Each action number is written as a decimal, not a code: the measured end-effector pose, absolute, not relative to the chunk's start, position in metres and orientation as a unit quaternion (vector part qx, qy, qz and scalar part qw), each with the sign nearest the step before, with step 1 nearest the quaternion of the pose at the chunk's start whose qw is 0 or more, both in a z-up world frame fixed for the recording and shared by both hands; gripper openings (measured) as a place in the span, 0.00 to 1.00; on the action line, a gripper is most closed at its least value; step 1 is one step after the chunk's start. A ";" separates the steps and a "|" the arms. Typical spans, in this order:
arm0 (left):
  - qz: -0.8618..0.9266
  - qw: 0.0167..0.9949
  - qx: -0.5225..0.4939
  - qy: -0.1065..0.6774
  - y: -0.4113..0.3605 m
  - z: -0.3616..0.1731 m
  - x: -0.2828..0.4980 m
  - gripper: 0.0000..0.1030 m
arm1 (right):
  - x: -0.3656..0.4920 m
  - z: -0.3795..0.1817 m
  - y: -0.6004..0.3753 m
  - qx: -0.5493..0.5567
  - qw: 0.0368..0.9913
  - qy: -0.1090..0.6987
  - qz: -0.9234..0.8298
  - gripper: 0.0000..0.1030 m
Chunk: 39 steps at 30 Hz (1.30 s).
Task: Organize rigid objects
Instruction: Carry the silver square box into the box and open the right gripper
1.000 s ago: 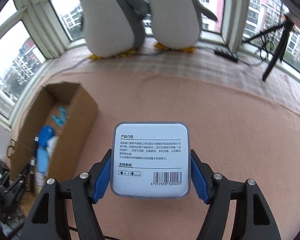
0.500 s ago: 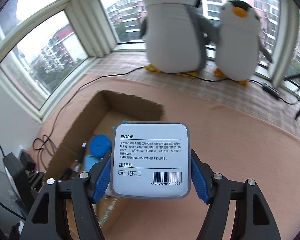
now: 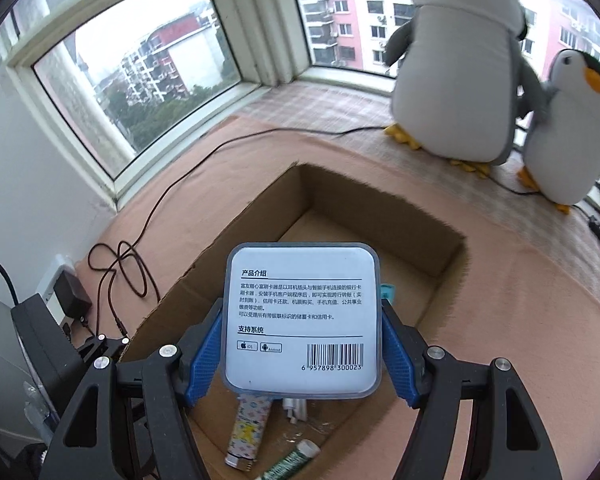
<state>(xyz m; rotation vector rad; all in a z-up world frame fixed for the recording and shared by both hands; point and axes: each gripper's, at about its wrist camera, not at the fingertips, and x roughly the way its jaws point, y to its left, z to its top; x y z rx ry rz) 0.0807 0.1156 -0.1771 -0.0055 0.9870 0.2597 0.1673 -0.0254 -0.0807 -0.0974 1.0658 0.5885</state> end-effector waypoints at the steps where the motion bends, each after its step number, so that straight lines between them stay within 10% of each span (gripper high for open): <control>1: 0.124 0.873 -0.003 0.472 0.116 -0.177 0.081 0.31 | 0.167 -0.084 -0.022 -0.048 0.816 0.504 0.278 0.65; 39: 0.125 0.873 -0.003 0.472 0.115 -0.178 0.081 0.31 | 0.172 -0.102 -0.010 -0.054 0.799 0.529 0.282 0.66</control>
